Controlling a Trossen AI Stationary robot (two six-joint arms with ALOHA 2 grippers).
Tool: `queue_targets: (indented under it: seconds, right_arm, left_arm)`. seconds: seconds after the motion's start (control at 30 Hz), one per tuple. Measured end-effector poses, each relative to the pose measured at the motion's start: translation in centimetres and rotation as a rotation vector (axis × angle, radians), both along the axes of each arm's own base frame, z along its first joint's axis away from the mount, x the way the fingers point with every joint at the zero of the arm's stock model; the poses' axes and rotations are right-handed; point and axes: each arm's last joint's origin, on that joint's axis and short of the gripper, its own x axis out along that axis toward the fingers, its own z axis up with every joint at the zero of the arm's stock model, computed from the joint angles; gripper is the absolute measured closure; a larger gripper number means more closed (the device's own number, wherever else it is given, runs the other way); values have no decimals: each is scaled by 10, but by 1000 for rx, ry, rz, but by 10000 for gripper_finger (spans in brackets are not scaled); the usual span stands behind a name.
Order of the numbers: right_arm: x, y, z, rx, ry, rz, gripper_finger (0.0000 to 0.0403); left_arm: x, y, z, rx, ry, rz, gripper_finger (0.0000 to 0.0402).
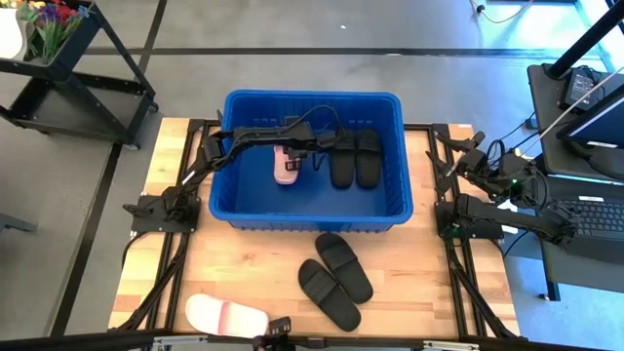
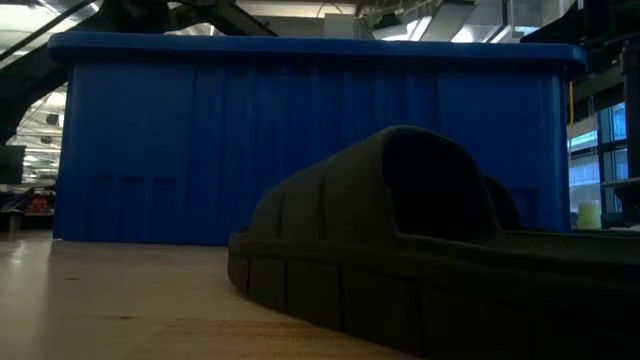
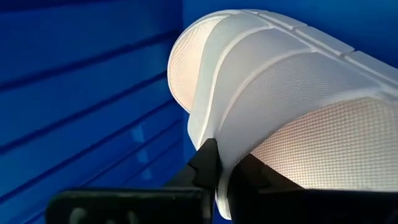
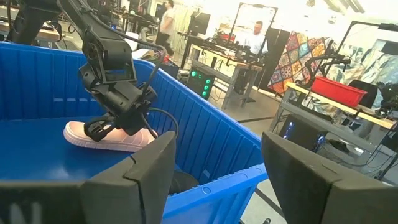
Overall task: Pick and place slides into bin
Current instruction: Put the right pink slide into the blue container
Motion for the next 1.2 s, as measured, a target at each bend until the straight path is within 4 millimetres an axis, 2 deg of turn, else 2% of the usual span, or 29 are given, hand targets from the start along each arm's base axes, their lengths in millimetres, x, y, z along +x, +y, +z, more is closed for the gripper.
queue_targets:
  seconds: [0.4, 1.2]
  right_arm:
    - [0, 0, 0, 0, 0, 1, 164]
    - [0, 0, 0, 5, -4, 0, 164]
  left_arm:
    - [3, -2, -2, -13, -35, -2, 358]
    - [-1, 7, -1, 62, -38, 48, 355]
